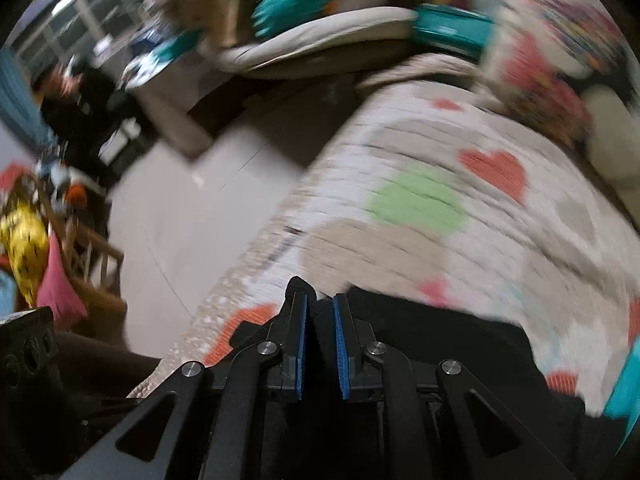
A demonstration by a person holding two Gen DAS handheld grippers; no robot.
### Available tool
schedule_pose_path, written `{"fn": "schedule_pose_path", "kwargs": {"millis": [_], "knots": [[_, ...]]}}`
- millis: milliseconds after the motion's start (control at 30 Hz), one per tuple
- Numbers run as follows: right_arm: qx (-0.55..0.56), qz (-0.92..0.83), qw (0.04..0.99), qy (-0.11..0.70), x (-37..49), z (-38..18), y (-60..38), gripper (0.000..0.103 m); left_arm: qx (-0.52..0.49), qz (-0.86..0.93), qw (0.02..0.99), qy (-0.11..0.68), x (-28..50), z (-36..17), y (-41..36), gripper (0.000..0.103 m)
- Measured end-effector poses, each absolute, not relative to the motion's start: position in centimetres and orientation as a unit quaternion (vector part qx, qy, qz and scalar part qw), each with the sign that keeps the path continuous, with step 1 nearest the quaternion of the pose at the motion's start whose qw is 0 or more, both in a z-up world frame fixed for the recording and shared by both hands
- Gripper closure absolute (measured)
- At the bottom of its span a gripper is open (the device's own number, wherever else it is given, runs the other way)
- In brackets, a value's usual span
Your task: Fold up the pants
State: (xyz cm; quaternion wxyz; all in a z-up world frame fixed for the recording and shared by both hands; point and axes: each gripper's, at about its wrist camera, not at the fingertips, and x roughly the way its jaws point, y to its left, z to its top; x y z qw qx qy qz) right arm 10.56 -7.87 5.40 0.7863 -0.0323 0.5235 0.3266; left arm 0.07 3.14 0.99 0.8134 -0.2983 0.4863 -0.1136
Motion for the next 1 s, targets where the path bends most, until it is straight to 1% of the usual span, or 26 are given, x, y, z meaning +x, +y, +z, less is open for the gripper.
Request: {"fn": "schedule_pose_path", "kwargs": {"millis": [133,200,267,333,433,533,600,700,733,833,933,1000], "knots": [[0.025,0.288,0.794,0.534,10.3,3.6,-14.7,0.089,-0.258,-0.141,0.806,0.513,0.7,0.0,-1.6,0.088],[0.037,0.26,0.798,0.542,9.8,2.3,-17.3,0.088,-0.245,-0.154,0.799,0.527,0.4,-0.4,-3.5,0.083],[0.028,0.2,0.812,0.547,9.4,1.1,-20.5,0.087,-0.235,-0.171,0.792,0.538,-0.1,-0.8,-5.0,0.07],[0.024,0.15,0.824,0.546,9.1,0.6,-23.0,0.084,-0.233,-0.19,0.784,0.544,-1.1,-0.7,-5.6,0.067],[0.066,0.118,0.84,0.525,8.2,1.4,-26.6,0.078,-0.224,-0.212,0.778,0.548,-2.8,-0.2,-5.5,0.064],[0.111,0.142,0.856,0.484,7.1,4.3,-27.6,0.078,-0.21,-0.199,0.79,0.541,-4.4,0.3,-3.8,0.063],[0.135,0.184,0.856,0.463,6.5,5.6,-26.7,0.076,-0.227,-0.177,0.792,0.538,-4.6,0.2,-2.0,0.063],[0.191,0.289,0.815,0.464,5.4,6.1,-23.5,0.076,-0.257,-0.134,0.793,0.536,-4.7,-0.4,0.9,0.062],[0.18,0.314,0.802,0.475,4.9,5.8,-21.4,0.076,-0.263,-0.124,0.792,0.536,-4.8,-0.6,1.6,0.063],[0.079,0.298,0.817,0.488,3.6,4.6,-17.3,0.076,-0.272,-0.102,0.795,0.532,-5.0,-0.7,2.9,0.062],[0.061,0.278,0.803,0.523,3.8,2.3,-17.3,0.076,-0.266,-0.097,0.801,0.527,-4.6,-0.6,2.8,0.062],[0.055,0.222,0.81,0.54,4.6,0.8,-19.0,0.076,-0.259,-0.099,0.805,0.524,-4.1,-0.5,2.4,0.062]]}}
